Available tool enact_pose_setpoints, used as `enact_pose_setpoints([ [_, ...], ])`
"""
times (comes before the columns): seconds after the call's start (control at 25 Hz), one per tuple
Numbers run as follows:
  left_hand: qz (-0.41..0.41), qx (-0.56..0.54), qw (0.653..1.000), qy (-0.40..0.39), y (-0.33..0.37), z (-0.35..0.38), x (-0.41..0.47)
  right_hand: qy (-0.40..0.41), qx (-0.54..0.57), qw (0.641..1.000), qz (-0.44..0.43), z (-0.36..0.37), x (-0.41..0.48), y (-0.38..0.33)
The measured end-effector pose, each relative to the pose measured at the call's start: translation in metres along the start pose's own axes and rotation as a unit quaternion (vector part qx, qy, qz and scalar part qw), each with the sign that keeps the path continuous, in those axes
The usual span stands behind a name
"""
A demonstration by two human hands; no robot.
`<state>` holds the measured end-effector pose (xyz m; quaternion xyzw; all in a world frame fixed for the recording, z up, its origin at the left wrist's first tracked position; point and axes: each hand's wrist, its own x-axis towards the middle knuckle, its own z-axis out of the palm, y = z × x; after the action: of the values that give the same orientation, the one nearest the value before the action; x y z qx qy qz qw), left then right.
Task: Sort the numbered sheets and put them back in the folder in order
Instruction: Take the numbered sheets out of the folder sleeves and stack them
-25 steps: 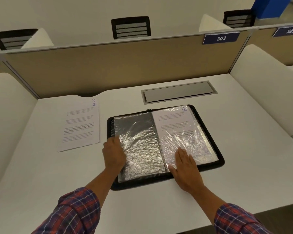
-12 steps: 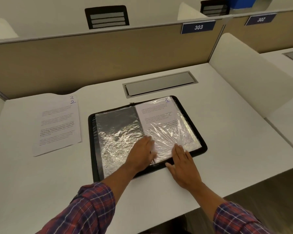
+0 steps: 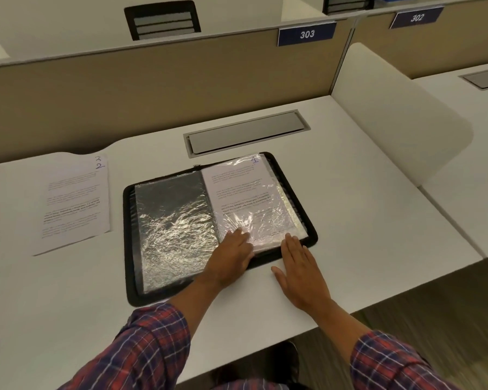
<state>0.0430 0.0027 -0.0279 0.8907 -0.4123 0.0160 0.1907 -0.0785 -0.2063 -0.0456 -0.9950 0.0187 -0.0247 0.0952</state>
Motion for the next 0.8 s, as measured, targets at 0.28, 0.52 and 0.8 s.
enact_pose_setpoints([
  [0.28, -0.137, -0.082, 0.987, -0.014, 0.016, -0.007, 0.01, 0.1, 0.028, 0.991, -0.084, -0.015, 0.002, 0.009],
  [0.52, -0.207, -0.178, 0.962, 0.016, 0.008, -0.019, 0.013, 0.121, 0.05, 0.975, -0.18, -0.023, 0.012, -0.001],
  [0.8, -0.183, -0.177, 0.967, 0.034, 0.009, -0.022, 0.014, 0.075, 0.053, 0.967, -0.238, -0.015, 0.028, -0.017],
])
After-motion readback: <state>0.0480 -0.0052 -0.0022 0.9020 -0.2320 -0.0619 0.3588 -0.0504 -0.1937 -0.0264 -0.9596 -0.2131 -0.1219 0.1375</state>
